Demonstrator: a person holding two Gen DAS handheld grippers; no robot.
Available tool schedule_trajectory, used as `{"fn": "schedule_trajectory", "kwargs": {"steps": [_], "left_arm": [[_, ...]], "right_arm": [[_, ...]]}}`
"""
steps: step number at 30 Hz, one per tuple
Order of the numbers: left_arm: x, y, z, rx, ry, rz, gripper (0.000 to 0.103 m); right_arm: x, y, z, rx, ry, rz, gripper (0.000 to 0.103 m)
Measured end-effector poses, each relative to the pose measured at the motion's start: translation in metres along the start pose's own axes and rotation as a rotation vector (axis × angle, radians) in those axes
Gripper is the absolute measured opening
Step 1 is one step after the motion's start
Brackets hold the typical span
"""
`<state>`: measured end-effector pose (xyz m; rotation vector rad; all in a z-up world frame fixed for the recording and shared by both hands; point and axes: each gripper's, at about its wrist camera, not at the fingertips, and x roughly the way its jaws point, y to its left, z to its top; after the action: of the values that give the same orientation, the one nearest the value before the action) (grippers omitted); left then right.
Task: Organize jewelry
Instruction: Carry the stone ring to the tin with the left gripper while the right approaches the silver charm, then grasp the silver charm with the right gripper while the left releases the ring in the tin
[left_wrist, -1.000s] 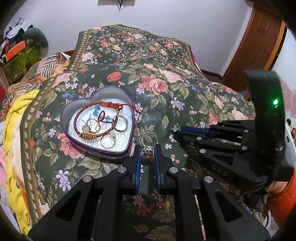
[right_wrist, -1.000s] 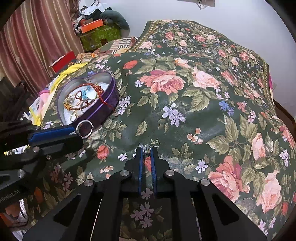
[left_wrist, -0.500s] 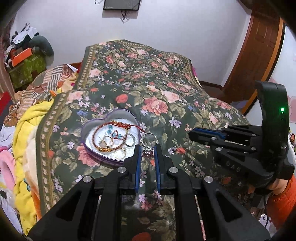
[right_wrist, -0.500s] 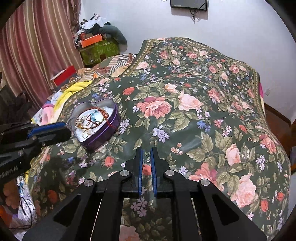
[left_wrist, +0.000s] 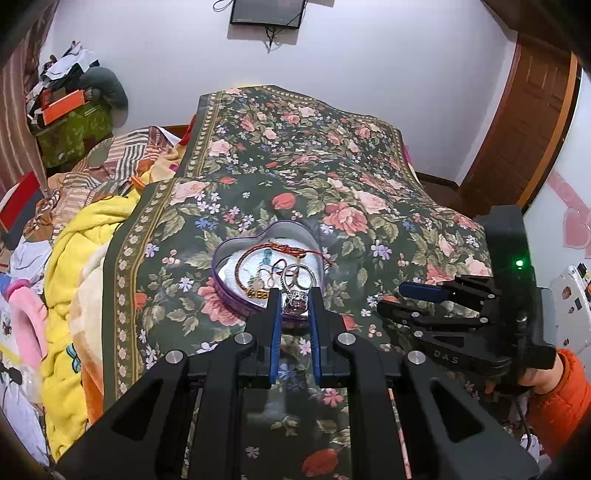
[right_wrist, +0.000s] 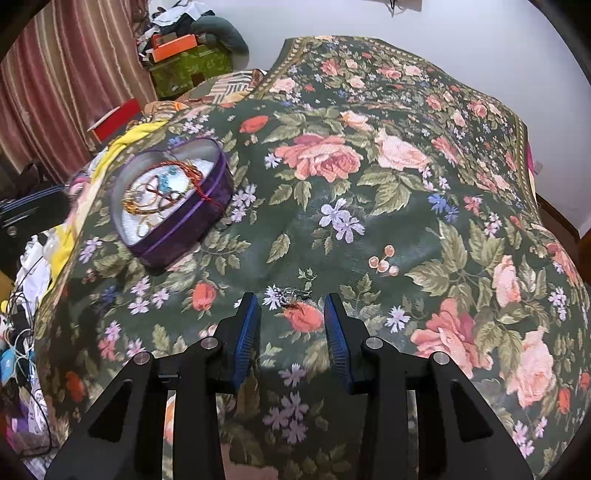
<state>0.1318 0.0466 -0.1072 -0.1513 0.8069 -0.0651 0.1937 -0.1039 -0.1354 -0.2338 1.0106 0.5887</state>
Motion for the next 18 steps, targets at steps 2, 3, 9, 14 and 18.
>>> {"fn": "schedule_trajectory", "kwargs": {"steps": [2,3,9,14,18], "left_arm": [[0.001,0.003,-0.001,-0.004,0.002,0.002,0.012],[0.001,0.003,-0.001,-0.006,0.003,0.003,0.012],[0.005,0.006,-0.002,-0.014,0.008,0.002,0.012],[0.004,0.007,-0.003,-0.013,0.007,0.001,0.012],[0.003,0.007,-0.002,-0.015,0.001,0.002,0.012]], "right_arm": [[0.001,0.000,-0.001,0.002,-0.016,-0.014,0.032],[0.001,0.001,0.000,-0.004,-0.018,-0.026,0.029],[0.000,-0.002,-0.001,-0.001,-0.033,-0.028,0.012],[-0.005,-0.002,0.000,0.005,-0.047,-0.020,0.011],[-0.015,0.000,0.002,0.007,-0.074,-0.013,0.011]]}}
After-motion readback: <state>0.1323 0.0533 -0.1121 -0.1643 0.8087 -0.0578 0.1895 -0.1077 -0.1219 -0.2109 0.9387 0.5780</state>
